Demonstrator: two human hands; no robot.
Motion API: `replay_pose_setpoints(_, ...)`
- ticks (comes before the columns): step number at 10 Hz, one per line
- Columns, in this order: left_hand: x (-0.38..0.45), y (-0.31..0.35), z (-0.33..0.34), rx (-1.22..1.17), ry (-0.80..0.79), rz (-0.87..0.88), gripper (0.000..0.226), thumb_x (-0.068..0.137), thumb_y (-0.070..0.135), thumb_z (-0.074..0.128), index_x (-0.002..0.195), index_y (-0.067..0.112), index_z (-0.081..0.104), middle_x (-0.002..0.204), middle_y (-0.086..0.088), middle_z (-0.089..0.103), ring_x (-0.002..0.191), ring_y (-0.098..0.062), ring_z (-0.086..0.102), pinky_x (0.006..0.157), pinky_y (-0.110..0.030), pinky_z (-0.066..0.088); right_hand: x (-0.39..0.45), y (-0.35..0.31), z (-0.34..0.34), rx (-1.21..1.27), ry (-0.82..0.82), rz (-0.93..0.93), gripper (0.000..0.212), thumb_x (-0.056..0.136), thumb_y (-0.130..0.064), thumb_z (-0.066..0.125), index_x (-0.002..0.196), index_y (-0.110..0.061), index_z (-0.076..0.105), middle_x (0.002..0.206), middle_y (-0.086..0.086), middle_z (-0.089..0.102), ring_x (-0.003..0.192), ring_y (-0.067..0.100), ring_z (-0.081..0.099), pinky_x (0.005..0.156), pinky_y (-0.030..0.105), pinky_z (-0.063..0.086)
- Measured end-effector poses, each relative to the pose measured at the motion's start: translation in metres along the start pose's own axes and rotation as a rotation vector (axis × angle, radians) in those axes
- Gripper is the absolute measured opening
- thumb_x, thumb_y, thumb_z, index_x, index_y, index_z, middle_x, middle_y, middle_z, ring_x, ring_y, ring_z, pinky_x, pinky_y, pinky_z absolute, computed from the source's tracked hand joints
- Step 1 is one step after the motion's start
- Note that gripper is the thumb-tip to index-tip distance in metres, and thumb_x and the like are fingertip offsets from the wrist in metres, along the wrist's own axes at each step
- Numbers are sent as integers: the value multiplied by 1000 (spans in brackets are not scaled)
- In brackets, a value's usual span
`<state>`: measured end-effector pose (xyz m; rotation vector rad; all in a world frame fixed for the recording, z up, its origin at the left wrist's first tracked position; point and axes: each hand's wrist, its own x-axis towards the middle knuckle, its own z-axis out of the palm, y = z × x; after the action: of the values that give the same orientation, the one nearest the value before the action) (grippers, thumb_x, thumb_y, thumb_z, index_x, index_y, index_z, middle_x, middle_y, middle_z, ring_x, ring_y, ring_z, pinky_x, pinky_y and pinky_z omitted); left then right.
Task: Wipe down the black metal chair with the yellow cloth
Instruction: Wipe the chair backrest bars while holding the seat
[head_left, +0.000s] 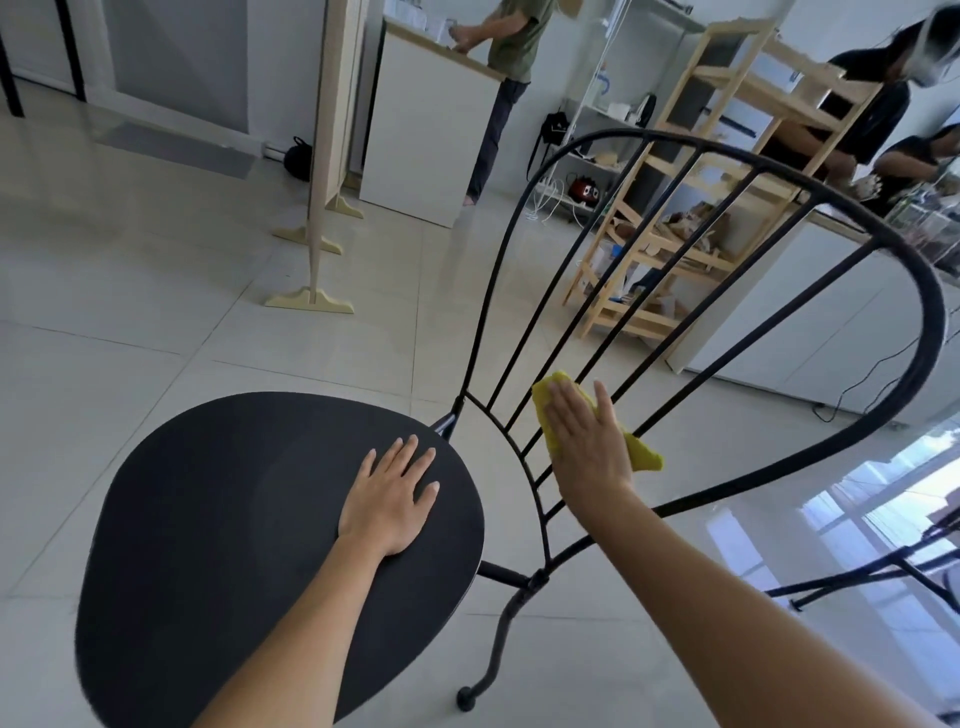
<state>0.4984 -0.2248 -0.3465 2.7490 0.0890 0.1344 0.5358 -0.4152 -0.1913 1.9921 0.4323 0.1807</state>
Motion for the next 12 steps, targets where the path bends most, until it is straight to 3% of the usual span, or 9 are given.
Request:
replay_pose_setpoints(2,1,3,-2,15,-14,-10,86,73,58,-14,150,28,10,160,4,2,147,-11,-1,120,-38,-2,-4,98,-35,60,108,142,65,98,-48,11,151,-17,-9,160,5,-17,147,24,-18,115,55,-9)
replay_pose_setpoints(5,0,5,-6,-3,-1,-16,87,73,58,-14,150,28,12,160,4,4,147,-12,1,120,-38,-1,-1,220,-58,121,115,371,68,94,-54,5,152,-21,-8,160,5,-17,148,21,-13,115,54,-12)
replay_pose_setpoints(7,1,4,-4,-9,10,-12,87,73,59,-13,150,28,13,160,4,4,147,-12,1,119,-38,-2,0,200,-53,154,158,415,69,95,-51,9,152,-17,-7,160,9,-15,148,25,-14,117,48,-9)
replay_pose_setpoints(9,2,5,-3,5,13,-14,86,73,58,-13,150,29,12,160,4,4,147,-12,1,119,-37,-2,-1,151,-42,176,165,358,67,96,-48,8,151,-15,-10,159,13,-18,147,29,-14,117,51,-8)
replay_pose_setpoints(12,2,4,0,22,13,-7,76,81,58,-7,150,30,9,161,4,1,147,-11,-2,119,-36,-3,4,1,4,116,126,195,73,99,-47,17,149,-6,-15,157,18,-22,145,34,-19,115,52,-11)
